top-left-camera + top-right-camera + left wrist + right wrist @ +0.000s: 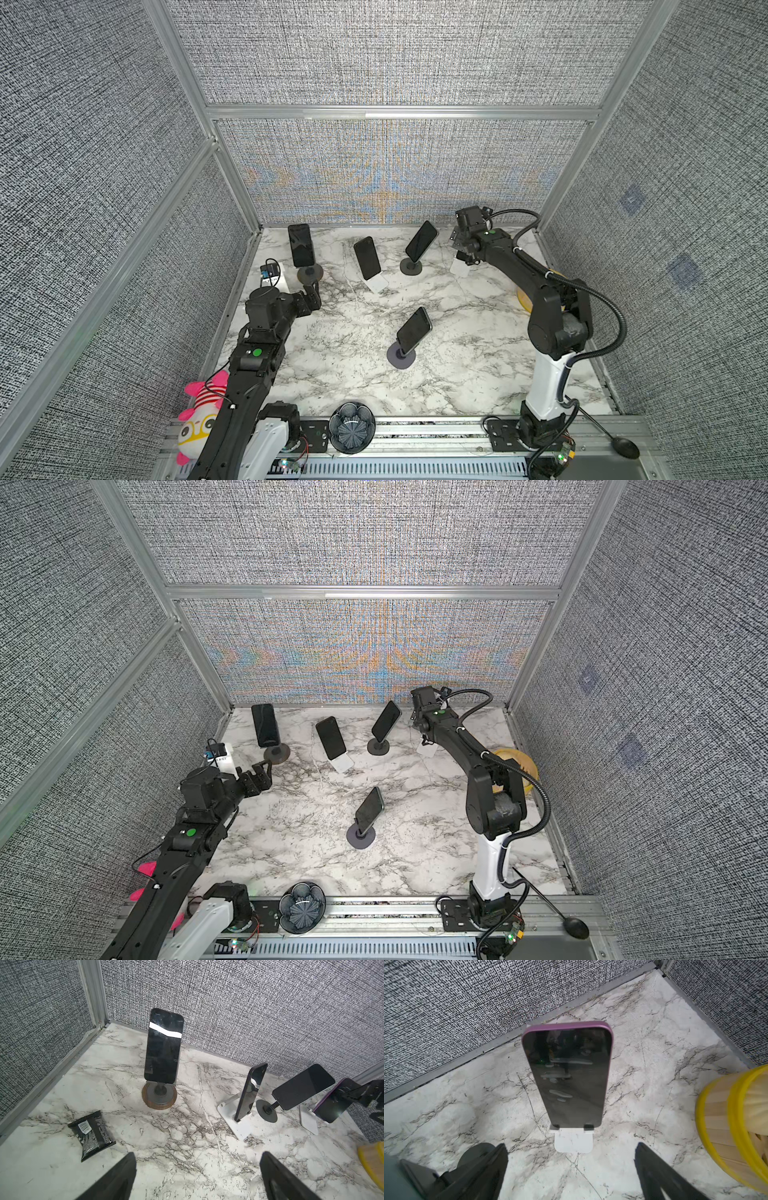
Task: Remove the phone from the phone stand
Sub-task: 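Move the right gripper to the purple-edged phone while the left arm rises, then close the right gripper on the top edge of the purple-edged phone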
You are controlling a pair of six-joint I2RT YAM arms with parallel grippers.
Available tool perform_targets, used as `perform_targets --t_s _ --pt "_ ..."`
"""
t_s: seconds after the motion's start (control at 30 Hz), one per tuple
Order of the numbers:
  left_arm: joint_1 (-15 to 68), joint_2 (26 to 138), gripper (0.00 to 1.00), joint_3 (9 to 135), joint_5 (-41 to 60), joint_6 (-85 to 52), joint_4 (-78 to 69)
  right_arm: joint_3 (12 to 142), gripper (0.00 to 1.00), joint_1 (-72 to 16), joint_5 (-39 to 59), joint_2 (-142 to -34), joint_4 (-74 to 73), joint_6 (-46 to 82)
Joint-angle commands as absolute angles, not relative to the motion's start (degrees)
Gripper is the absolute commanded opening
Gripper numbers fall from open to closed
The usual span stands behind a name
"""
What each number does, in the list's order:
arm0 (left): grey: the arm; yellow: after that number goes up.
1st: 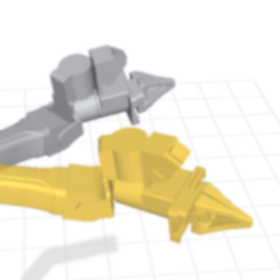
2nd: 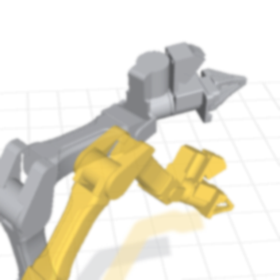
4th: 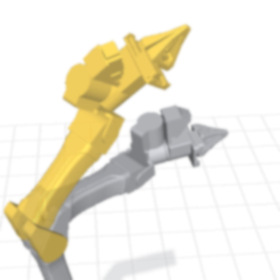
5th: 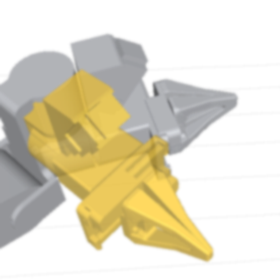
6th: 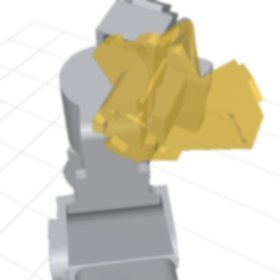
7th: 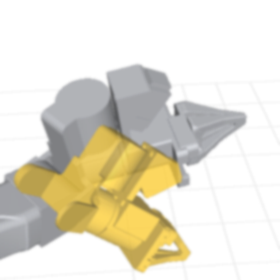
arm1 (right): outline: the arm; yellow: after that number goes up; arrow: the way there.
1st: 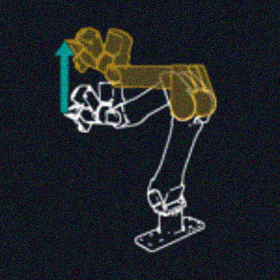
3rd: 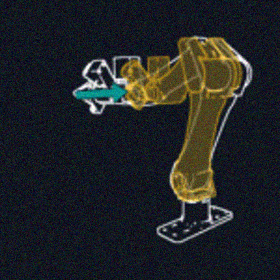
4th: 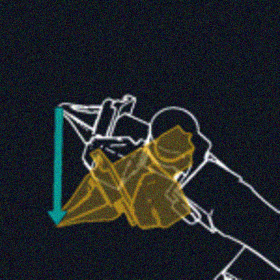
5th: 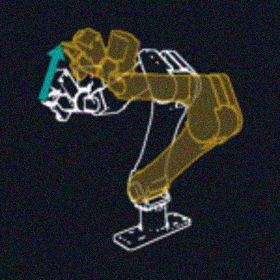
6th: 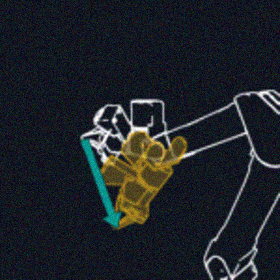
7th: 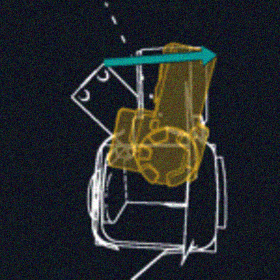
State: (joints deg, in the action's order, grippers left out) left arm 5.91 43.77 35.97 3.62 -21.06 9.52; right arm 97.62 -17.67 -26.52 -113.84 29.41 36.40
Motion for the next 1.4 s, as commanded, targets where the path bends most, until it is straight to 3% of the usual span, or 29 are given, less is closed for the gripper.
perform_targets --t_s 0.0,0.67,1.37 --pt "5.9 43.5 0.93 35.8 4.7 -21.2 8.7 99.7 0.97 -17.9 -28.8 -115.9 31.2 38.1" --pt "5.9 43.4 0.93 33.8 3.8 -21.4 5.8 109.5 0.98 -17.0 -33.5 -125.3 34.5 38.3" --pt "5.9 43.9 0.93 32.9 3.1 -21.4 4.0 111.4 0.97 -16.2 -34.5 -127.5 32.8 34.5"
